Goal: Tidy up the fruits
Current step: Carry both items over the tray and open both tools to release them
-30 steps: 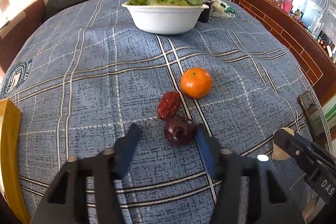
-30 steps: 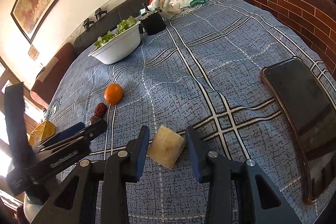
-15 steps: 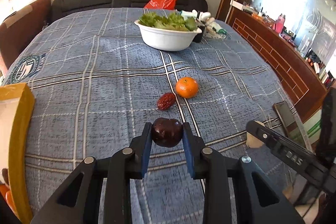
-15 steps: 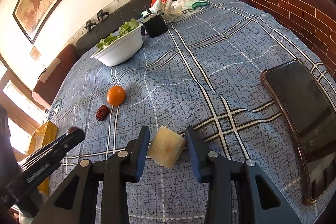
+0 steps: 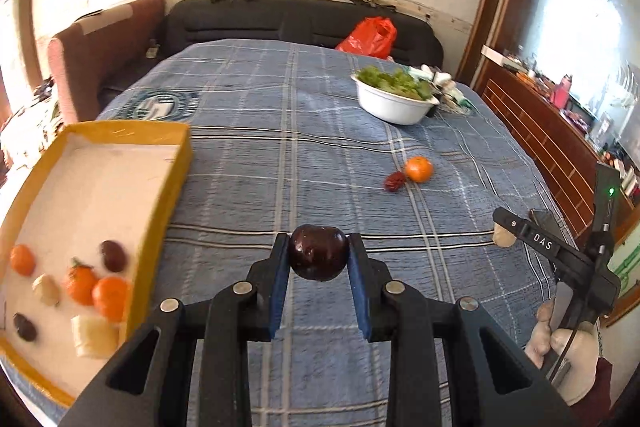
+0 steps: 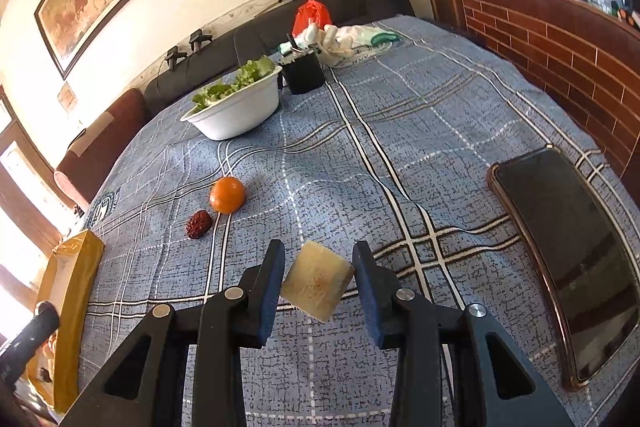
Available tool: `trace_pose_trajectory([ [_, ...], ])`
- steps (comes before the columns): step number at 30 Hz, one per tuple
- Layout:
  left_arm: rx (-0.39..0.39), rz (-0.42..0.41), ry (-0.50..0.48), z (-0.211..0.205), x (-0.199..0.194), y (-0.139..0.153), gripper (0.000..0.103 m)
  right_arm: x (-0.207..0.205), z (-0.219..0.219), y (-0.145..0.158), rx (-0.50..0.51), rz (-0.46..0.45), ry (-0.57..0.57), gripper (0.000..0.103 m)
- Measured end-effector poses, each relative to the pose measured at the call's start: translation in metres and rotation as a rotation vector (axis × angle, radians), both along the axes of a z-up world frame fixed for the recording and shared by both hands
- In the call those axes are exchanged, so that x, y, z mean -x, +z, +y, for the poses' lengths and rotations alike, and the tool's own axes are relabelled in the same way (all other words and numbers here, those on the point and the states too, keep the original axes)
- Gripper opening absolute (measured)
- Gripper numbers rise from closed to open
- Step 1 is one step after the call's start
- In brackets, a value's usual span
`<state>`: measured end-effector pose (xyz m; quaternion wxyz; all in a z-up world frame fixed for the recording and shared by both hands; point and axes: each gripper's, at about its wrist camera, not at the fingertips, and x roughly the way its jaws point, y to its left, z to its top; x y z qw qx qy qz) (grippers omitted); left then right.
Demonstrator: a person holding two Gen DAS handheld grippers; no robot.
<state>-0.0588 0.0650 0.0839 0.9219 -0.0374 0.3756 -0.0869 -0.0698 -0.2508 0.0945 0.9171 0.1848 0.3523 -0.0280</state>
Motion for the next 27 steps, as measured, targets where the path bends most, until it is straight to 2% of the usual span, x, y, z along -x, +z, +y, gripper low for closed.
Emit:
trace_pose_trajectory([
  [4,0.021,-0.027,0.078,0.043,0.018,0.012,0.027,0.005,0.016,0.004,0.0,0.019,0.041,0.038],
  [10,0.085,-0.061,0.232,0.125,0.039,0.025,0.028,0.028,0.071,0.027,-0.02,0.027,0.211,0.038],
  [17,0.094,-0.05,0.417,0.199,0.053,0.017,0.028,0.022,0.154,0.052,-0.03,0.033,0.405,0.039],
  [23,0.088,0.008,0.402,0.212,0.048,-0.007,0.028,0.004,0.243,0.051,-0.058,0.086,0.593,0.039],
  [27,0.12,0.05,0.364,0.212,0.043,-0.023,0.028,-0.011,0.297,0.044,-0.077,0.134,0.693,0.039],
])
